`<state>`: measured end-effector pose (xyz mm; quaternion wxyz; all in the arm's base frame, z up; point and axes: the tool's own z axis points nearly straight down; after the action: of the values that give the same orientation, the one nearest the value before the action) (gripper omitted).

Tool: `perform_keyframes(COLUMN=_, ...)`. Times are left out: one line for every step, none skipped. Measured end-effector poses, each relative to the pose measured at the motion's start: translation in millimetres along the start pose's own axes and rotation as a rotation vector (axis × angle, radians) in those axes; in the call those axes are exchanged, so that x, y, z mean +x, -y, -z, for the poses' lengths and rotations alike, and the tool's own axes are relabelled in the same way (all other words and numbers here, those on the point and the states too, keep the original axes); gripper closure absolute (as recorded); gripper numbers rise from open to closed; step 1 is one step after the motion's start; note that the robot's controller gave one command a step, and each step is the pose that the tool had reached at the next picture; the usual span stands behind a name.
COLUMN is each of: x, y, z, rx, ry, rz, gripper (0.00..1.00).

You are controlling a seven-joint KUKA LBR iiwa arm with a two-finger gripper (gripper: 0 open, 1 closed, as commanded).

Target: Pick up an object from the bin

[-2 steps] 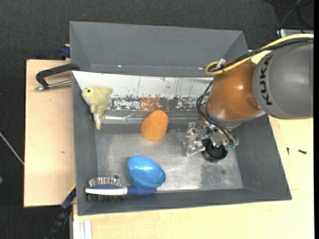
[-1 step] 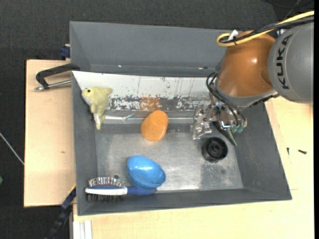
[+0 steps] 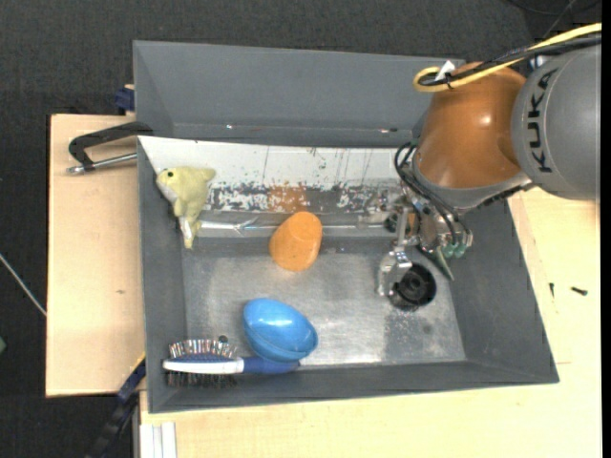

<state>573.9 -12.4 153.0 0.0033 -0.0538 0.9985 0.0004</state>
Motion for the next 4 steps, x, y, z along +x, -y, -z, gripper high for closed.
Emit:
perform_keyframes(x=32.2, y=87, z=-72, rx=0.002, ry=-0.012, rz=-0.103, gripper=0.00)
perform_keyframes(x=28.7, y=82, z=-68, rx=0.000, ry=-0.005, rz=-0.095, gripper=1.00)
perform_keyframes(x=31.2, y=63, z=65, rx=0.002, ry=0.008, rz=-0.151, gripper=1.00)
perform_keyframes(x=32.8, y=64, z=60, rx=0.001, ry=-0.001, rz=-0.152, gripper=1.00)
